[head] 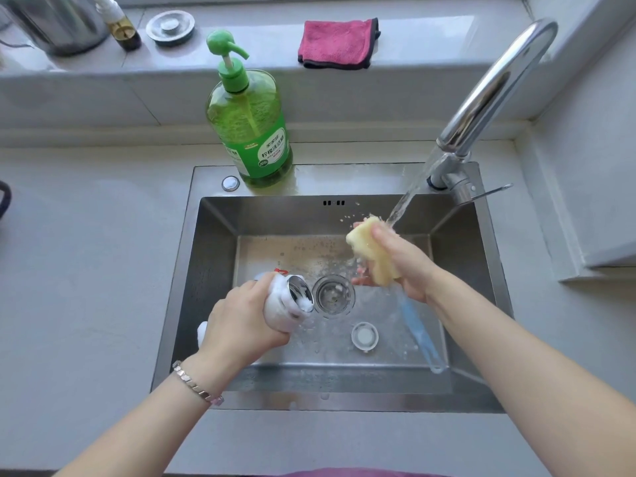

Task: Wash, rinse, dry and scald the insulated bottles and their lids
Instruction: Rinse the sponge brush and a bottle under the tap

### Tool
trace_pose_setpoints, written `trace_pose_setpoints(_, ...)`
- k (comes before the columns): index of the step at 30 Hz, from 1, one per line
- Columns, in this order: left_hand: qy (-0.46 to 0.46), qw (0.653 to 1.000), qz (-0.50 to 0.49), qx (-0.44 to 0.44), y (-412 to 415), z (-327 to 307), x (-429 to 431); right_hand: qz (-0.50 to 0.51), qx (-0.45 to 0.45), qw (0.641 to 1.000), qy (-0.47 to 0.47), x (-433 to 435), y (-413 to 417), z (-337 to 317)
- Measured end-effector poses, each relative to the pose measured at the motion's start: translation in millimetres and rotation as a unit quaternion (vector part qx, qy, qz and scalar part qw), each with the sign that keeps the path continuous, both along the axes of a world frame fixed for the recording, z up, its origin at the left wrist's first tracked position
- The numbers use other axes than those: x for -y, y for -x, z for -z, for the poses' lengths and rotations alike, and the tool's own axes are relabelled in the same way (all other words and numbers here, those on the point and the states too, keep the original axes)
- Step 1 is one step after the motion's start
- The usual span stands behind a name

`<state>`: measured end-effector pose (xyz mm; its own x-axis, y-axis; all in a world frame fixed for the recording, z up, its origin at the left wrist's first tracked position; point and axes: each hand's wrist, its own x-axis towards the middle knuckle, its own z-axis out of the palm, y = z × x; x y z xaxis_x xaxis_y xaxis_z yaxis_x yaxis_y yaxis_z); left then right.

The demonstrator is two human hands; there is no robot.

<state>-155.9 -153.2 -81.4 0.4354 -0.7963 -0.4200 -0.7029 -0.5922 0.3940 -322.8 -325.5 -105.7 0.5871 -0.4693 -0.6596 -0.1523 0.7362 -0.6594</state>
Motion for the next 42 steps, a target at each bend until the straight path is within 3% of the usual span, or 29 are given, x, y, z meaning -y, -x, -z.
trace_pose_setpoints(7, -0.006, 1.0, 0.002, 0.006, 1.5, -0.2, 2.8, 0.044, 0.006, 0.999, 0.019, -4.2, -3.6, 8.5)
trace_pose_setpoints(11, -0.005, 1.0, 0.005, 0.011, -0.6, 0.7, 0.6, 0.049, 0.03, 0.998, -0.036, 0.3, -7.3, 13.0)
trace_pose_setpoints(13, -0.003, 1.0, 0.005, 0.007, -1.4, 0.9, 0.5, 0.039, -0.001, 0.999, -0.031, 1.8, -11.4, 12.0)
trace_pose_setpoints(17, -0.008, 1.0, 0.009, 0.009, -2.1, 0.3, 1.1, 0.006, -0.145, 0.987, 0.073, -0.9, -19.0, 12.0)
trace_pose_setpoints(22, -0.01, 1.0, 0.008, 0.008, -1.9, 1.2, 1.3, 0.038, -0.149, 0.987, 0.046, -2.2, -22.7, 8.2)
trace_pose_setpoints(26, -0.014, 1.0, 0.008, 0.007, -0.1, 1.5, 0.2, 0.041, -0.115, 0.992, 0.015, -0.5, -19.7, 5.8)
trace_pose_setpoints(32, -0.009, 1.0, 0.005, 0.001, -0.6, 0.3, 1.1, 0.06, 0.06, 0.99, -0.11, 10.5, -5.7, -8.6)
trace_pose_setpoints(37, -0.006, 1.0, 0.003, 0.003, 1.7, -0.3, 1.3, 0.012, 0.087, 0.994, -0.067, 5.7, 4.1, -11.5)
trace_pose_setpoints(42, -0.003, 1.0, 0.001, 0.008, 2.6, -0.4, 0.2, 0.051, 0.067, 0.996, -0.002, 4.5, -0.5, -4.3)
